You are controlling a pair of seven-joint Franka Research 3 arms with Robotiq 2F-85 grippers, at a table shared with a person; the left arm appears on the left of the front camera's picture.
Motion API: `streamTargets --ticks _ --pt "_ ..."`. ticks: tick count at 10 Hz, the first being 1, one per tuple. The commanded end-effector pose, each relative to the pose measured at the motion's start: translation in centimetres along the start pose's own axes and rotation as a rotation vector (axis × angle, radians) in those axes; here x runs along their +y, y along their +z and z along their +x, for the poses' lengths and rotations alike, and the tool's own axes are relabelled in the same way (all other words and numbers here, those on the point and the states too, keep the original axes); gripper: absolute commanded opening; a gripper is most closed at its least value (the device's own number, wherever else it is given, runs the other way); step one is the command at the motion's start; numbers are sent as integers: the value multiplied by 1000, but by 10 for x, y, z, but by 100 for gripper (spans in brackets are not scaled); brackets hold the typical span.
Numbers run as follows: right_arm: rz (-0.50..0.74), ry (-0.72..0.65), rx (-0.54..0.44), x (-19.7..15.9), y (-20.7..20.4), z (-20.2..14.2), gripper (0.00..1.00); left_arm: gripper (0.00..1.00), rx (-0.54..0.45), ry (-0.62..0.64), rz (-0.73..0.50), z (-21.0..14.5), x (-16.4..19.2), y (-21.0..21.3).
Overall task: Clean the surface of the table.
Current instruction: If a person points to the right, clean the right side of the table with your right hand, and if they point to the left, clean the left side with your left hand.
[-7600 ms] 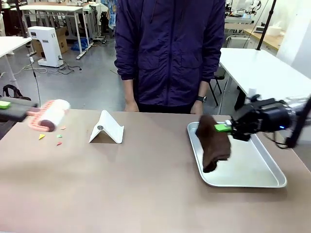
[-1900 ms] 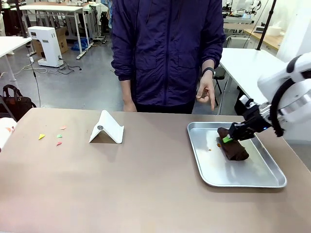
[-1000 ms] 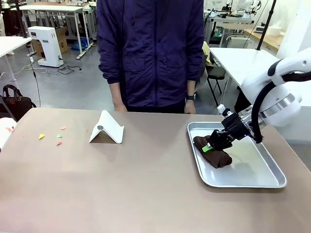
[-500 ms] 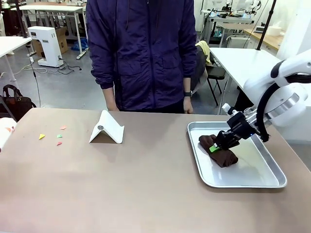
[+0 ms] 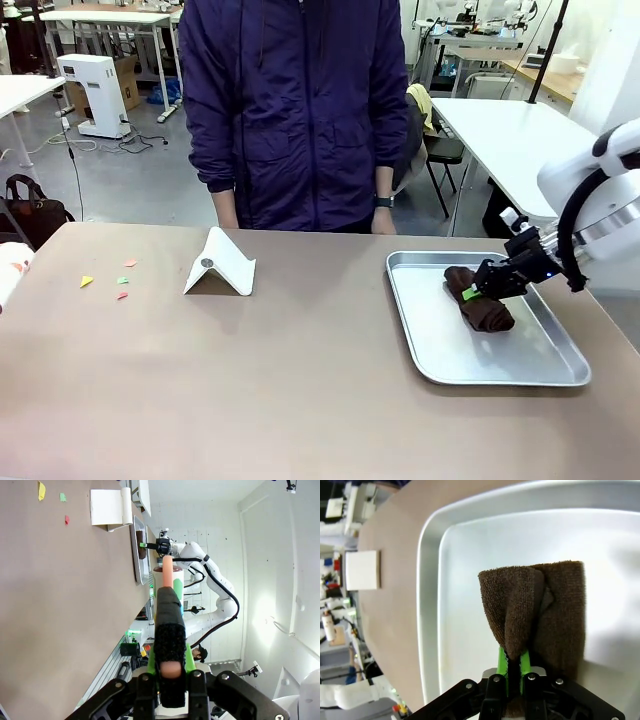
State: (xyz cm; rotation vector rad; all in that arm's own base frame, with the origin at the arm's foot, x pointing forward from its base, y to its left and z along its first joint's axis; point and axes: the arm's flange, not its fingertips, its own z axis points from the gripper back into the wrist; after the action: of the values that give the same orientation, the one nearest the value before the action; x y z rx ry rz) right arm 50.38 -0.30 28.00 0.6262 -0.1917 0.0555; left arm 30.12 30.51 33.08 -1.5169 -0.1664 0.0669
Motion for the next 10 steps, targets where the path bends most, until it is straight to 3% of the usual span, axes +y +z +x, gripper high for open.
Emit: streamTargets --ticks 1,3,5,8,10 --pt "-53 -67 -50 -25 0 -8 11 0 3 2 -5 -3 -6 -2" --pt "87 -131 -102 -33 19 -11 11 0 3 2 -5 -3 -6 -2" --pt "349 -229 -122 -36 43 -16 11 0 3 2 -5 -3 -6 -2" --pt "670 -361 -57 -40 70 -27 11 0 3 2 -5 -3 -6 -2" --pt "836 -385 54 -38 92 -39 11 0 3 2 -5 -3 -6 -2"
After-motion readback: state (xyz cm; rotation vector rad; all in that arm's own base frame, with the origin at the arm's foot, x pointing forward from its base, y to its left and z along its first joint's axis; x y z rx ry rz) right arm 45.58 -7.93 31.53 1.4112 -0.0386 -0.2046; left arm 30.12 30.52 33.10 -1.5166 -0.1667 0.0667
